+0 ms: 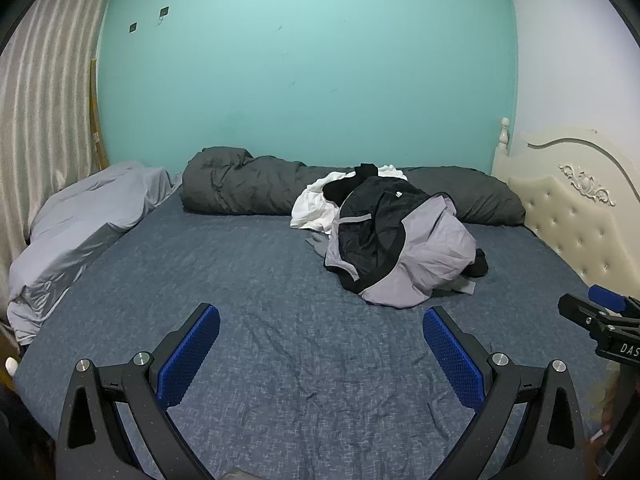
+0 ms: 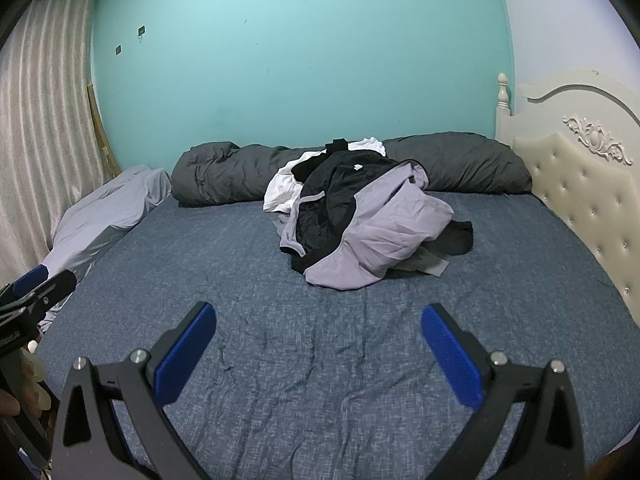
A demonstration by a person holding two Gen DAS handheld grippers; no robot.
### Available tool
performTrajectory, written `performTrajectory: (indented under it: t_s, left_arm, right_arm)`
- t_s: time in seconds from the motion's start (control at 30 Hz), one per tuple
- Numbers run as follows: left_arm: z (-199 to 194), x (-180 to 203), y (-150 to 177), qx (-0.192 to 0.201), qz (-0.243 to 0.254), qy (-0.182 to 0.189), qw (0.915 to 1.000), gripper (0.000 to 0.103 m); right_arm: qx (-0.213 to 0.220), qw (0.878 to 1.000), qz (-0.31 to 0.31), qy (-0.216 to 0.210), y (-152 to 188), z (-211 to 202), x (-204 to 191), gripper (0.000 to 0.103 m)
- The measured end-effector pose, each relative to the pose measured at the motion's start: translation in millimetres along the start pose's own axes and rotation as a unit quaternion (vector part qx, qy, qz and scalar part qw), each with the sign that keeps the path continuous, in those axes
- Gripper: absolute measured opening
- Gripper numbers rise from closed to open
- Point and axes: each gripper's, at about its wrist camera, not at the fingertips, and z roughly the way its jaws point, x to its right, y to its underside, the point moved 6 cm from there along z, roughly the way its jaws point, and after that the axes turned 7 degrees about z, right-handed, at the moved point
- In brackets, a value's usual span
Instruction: Fold clothes
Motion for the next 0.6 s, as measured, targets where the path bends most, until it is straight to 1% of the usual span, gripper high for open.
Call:
performTrajectory:
  t_s: [0.17,0.3,0.43,0.6]
  left_arm:
    - [-0.8,3.6,1.1,0.000,0.008,-0.002,1.0000,0.103]
    - [-1.0,-6.7,6.0,0.001,0.010,-0.008,0.9999,0.103]
    - [5.5,-8.9,9.4,0.000,0.010,-0.012,0.9999,0.103]
    - [2.0,-11.6,12.2,0.004,0.008,-0.012,0.9999,0.103]
  right_arm:
    - [-0.001,1.000,0.001,-0.001,0.4,0.0,2.0,0.103]
    - [-0.002,1.000,0.001,-0.002,0.2,0.2,3.8,0.103]
    - [0.000,1.000,-0.001,-0.001,0.6,1.0,3.4,0.103]
    - [0.000,1.000,-0.001,0.000,0.8,1.6,4.8,0.103]
